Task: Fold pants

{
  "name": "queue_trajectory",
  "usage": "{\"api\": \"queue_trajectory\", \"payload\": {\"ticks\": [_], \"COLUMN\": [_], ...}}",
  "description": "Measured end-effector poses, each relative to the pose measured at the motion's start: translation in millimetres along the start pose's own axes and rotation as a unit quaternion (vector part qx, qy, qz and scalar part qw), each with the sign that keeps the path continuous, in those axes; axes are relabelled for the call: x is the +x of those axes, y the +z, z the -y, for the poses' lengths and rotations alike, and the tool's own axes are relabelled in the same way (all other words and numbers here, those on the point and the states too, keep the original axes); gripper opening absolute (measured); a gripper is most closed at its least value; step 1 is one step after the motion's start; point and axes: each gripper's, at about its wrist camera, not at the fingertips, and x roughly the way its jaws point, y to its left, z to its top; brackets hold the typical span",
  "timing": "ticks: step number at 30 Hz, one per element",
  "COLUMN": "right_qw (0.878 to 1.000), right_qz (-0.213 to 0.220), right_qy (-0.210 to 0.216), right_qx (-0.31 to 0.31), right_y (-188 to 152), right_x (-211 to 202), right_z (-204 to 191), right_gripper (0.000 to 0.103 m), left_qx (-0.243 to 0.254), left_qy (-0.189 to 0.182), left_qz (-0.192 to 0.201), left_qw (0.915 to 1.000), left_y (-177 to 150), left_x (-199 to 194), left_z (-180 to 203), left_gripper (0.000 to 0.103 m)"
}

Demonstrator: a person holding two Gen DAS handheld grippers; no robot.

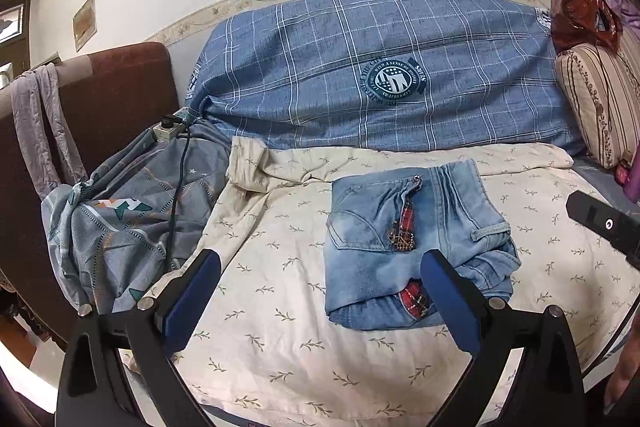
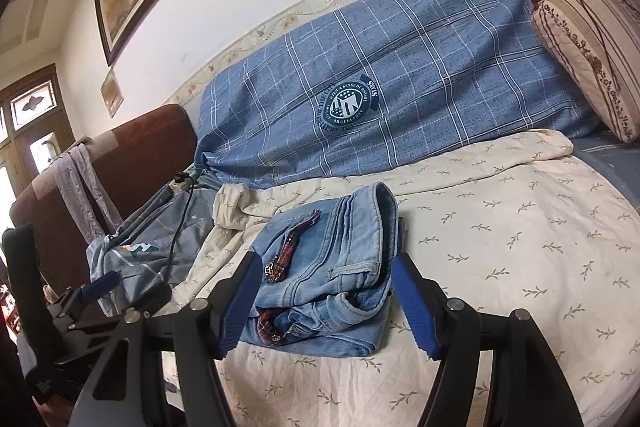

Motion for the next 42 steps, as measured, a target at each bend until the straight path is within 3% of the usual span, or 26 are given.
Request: {"api": "queue_trajectory", "payload": {"ticks": [42], "right_qw": [1.000], "right_qz": [0.003], "right_qy": [0.005], "right_qx": [-0.027], "right_y": [-2.8], "right_x": [4.3], "right_z": [-10.7], "right_gripper": [0.070], "left_qx": [-0.039], "left_qy": [0.042], "left_qz": [0.031], "left_qw": [0.9979], "left_y": [14.5], "left_x": [-15.8], "left_z": [-19.7], "left_gripper": [0.101]}}
